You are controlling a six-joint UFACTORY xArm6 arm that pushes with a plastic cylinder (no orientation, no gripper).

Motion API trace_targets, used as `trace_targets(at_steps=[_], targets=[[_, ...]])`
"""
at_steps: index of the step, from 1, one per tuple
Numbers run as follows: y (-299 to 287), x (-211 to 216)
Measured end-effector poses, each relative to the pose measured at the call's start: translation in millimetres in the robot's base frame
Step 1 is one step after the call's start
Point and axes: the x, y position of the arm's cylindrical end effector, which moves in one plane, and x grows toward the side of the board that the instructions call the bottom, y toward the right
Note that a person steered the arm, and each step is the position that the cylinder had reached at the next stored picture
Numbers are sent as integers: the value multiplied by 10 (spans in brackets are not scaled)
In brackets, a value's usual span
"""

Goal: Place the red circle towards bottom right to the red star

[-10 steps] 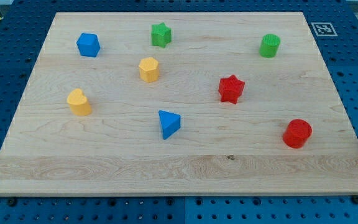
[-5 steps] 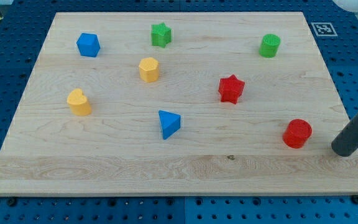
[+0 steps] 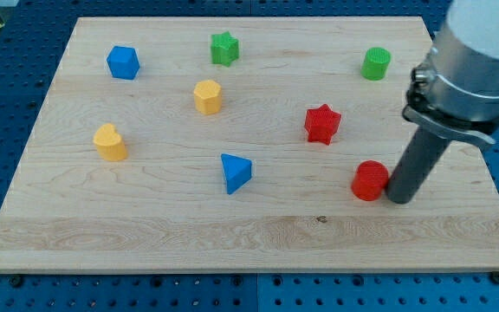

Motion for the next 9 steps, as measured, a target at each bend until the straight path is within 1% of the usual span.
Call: trace_targets(at_steps=[1,3,5,6,7,8,9], targets=[[-175,-192],[-225,-228],[-332,113],[-727,223],[-1120,113],[-1370,-254],[-1444,-469]])
